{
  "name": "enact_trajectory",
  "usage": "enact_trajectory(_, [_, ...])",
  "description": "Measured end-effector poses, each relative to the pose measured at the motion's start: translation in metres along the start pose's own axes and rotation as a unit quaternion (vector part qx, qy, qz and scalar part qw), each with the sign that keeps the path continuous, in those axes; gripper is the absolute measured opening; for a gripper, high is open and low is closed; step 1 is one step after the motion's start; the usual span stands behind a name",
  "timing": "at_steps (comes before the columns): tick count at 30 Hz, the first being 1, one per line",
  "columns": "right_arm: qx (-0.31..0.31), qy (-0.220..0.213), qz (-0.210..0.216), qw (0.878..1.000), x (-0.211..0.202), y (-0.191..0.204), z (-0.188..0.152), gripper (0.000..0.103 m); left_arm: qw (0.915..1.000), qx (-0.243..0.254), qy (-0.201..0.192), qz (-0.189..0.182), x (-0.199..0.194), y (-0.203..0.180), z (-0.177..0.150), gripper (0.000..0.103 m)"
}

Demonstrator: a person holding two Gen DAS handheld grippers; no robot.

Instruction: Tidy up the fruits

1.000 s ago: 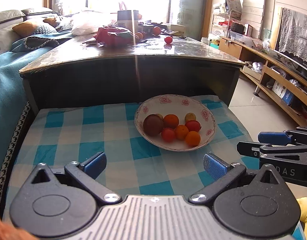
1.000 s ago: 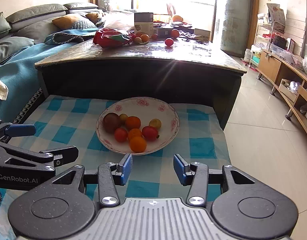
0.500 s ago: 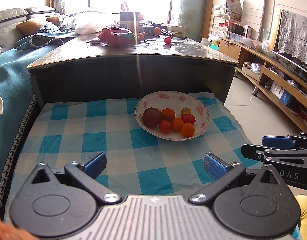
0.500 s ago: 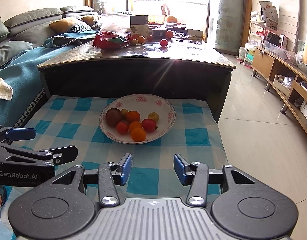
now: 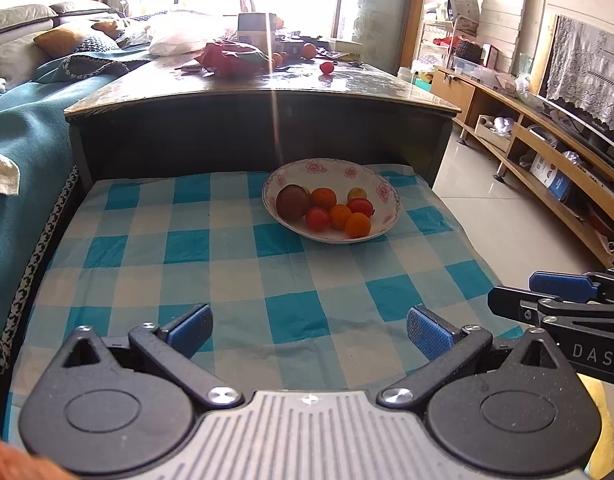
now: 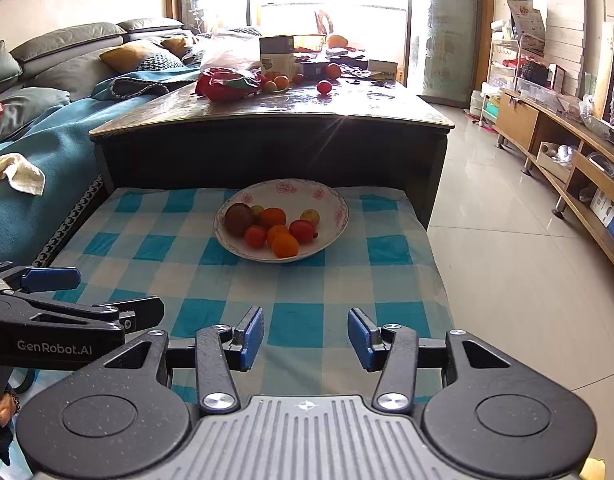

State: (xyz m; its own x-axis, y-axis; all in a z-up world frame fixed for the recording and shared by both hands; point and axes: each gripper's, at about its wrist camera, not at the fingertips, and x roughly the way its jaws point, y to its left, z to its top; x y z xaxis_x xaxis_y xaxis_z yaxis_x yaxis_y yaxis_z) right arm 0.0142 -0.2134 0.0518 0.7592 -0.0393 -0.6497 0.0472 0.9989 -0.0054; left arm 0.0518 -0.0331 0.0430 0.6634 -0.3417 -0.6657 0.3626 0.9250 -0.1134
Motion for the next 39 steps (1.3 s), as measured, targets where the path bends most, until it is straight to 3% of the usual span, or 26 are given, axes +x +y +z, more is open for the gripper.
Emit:
enact_trajectory(13, [0.003, 0.002, -0.006, 1.000, -0.029, 0.005, -0.024, 0.041, 0.9998, -0.003, 0.021, 0.007, -0.021, -0.003, -0.023, 0.103])
enact_trajectory(34, [0.012, 0.014, -0.010, 1.000, -0.050, 0.009, -0.051, 0.041, 0.9999, 0.013, 0.009, 0.006, -0.044, -0.014, -0.044, 0.103])
enact_trajectory(39, [0.011, 0.008, -0.011, 1.000, -0.054, 0.011, -0.053, 0.046, 0.9998, 0.016, 0.011, 0.005, -0.045, -0.016, -0.048, 0.103])
